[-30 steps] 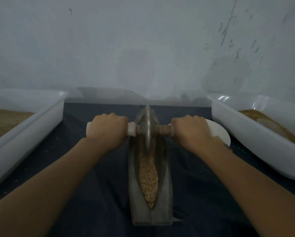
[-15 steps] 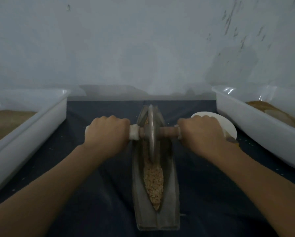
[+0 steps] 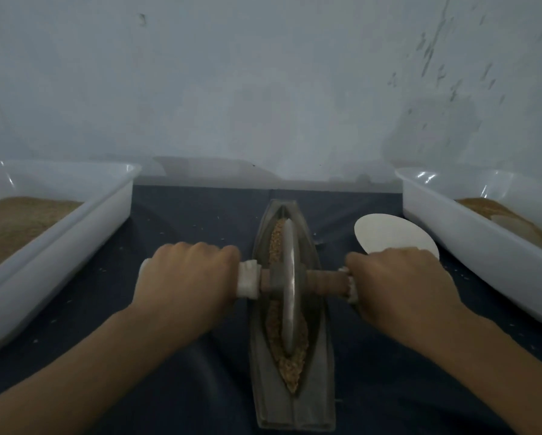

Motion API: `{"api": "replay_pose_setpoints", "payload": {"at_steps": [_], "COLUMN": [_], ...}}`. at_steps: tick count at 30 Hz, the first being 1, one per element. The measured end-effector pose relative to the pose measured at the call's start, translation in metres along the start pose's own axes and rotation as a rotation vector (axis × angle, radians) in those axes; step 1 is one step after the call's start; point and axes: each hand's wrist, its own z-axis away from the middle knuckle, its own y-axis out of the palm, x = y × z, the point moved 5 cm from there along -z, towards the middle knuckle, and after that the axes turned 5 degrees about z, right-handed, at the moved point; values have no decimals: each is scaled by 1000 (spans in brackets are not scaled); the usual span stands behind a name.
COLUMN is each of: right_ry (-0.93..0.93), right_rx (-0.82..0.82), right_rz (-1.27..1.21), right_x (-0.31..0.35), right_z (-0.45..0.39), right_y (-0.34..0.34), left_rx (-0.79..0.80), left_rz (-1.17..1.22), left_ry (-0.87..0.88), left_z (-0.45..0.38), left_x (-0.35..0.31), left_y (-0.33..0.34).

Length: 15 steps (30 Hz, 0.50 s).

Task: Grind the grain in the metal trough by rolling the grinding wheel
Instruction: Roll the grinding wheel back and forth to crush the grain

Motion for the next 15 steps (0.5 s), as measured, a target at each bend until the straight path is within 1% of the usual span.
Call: {"api": "replay_pose_setpoints", "payload": {"at_steps": [2, 5, 7, 10, 13, 15], "right_ry": [27, 110, 153, 146, 95, 32], "right_rx": [34, 43, 46, 61, 80, 56], "right_rz": [65, 41, 21, 16, 27, 61], "right_x": [-3, -12, -18, -20, -14, -6], "right_z": [-18, -53, -70, -73, -44, -19], "right_y": [15, 36, 44, 44, 36, 24], "left_rx": [15, 6, 12, 33, 61, 60], "left_rz": [-27, 3, 19, 24, 21, 25], "left_ry": [-57, -153, -176, -161, -116, -82], "left_z": [-13, -44, -60, -65, -42, -22], "left_x": [2, 9, 12, 12, 7, 3], "left_y": [10, 25, 30, 28, 20, 15]}}
